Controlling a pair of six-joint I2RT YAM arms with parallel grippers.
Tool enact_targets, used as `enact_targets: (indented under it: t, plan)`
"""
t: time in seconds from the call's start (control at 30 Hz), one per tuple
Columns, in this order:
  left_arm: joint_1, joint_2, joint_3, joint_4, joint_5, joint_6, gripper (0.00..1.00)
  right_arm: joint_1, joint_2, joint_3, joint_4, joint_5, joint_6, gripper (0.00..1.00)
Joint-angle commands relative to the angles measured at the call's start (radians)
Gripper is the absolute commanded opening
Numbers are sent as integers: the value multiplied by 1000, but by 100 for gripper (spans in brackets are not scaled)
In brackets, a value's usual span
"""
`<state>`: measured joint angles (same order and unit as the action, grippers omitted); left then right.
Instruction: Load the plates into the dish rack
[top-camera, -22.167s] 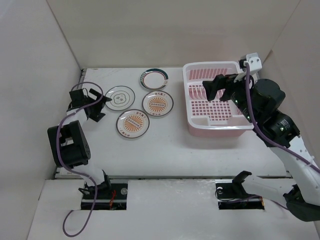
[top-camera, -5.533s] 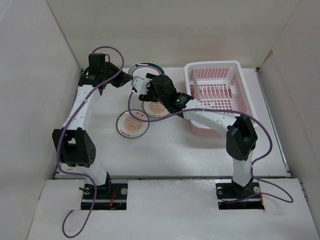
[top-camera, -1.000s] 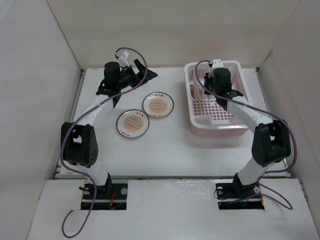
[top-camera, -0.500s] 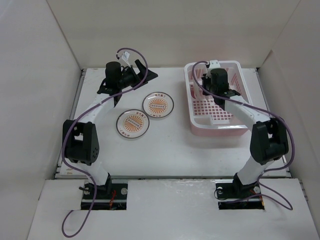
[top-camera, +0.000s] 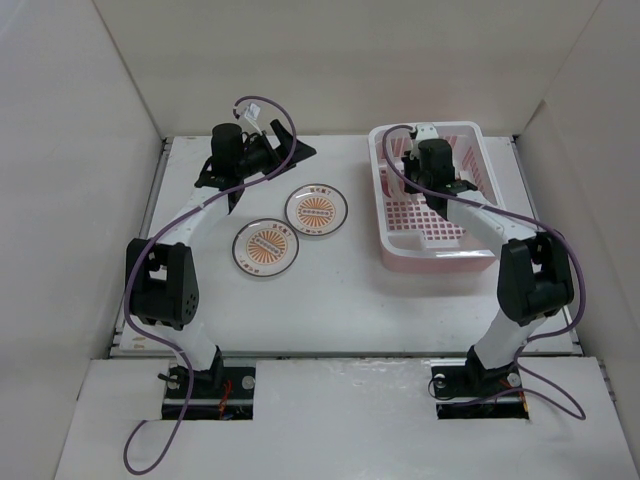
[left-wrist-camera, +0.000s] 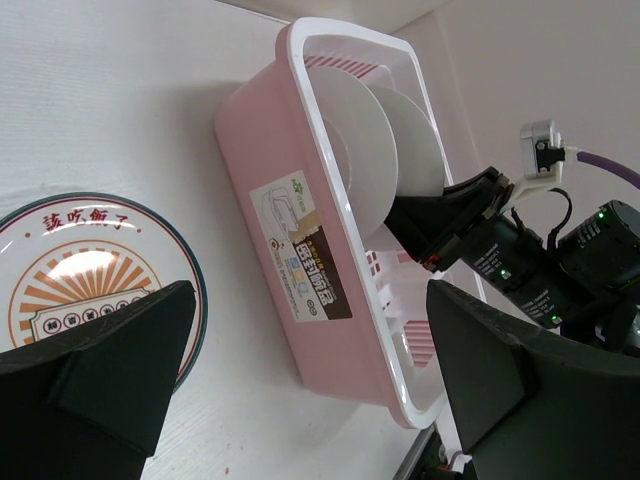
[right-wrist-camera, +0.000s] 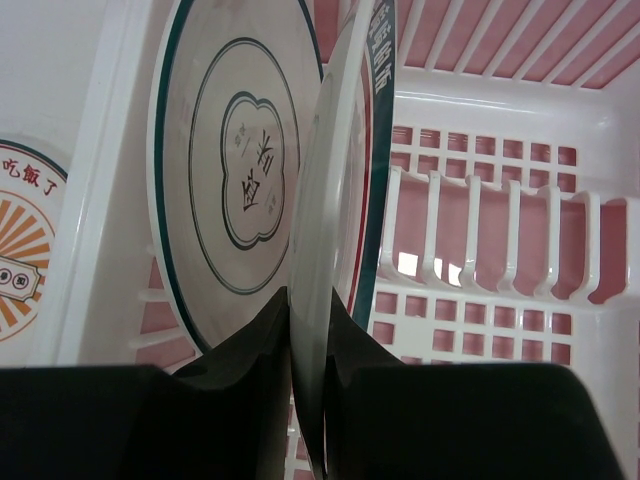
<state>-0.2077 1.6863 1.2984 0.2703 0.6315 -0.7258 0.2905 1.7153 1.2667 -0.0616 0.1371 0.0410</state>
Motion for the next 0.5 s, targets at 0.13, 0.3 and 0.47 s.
enact_targets:
  t: [0.13,0.3,0.47]
  plan:
    - [-4,-25,48,26,23,11,100,12,3,37,32,74,5,3]
    - [-4,-34,48,26,23,11,100,12,3,46,32,84,5,2]
    - [-4,-34,39,35,33,11,100,12,-17,46,32,94,5,1]
